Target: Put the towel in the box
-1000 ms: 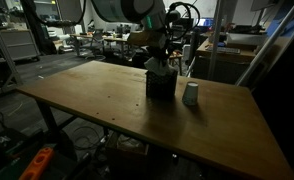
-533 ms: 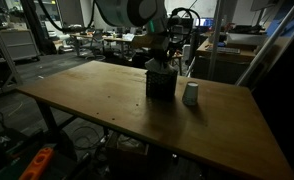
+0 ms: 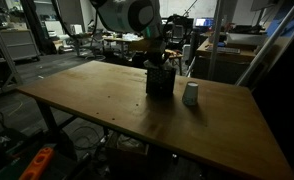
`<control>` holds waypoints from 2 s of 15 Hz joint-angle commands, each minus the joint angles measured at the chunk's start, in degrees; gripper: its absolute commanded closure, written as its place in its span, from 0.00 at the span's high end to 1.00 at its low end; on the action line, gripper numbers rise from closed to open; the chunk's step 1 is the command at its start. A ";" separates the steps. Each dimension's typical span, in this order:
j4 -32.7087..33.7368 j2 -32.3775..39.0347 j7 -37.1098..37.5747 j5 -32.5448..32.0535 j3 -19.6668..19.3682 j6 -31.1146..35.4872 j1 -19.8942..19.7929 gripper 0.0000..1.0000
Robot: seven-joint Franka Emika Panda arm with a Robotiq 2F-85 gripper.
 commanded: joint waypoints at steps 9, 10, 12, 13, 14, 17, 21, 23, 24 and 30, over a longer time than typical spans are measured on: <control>2.67 3.20 -1.92 -2.44 1.66 -6.00 0.95 0.07; 2.60 3.50 -1.68 -3.04 1.50 -6.56 1.28 0.07; 2.51 4.21 -1.42 -4.29 1.41 -8.09 1.80 0.07; 2.30 4.46 -1.30 -5.08 1.33 -8.71 2.08 0.07; 2.19 4.50 -1.28 -5.58 1.37 -9.56 2.28 0.07; 2.14 4.75 -0.94 -7.00 1.26 -11.61 2.87 0.07; 2.33 4.63 -0.48 -8.02 1.07 -13.61 3.24 0.07; 2.40 4.26 -0.38 -8.10 1.05 -14.02 3.13 0.07; 2.43 4.19 -0.30 -8.12 0.99 -14.23 3.10 0.07; 2.74 2.90 -0.36 -7.16 1.19 -15.99 2.78 0.08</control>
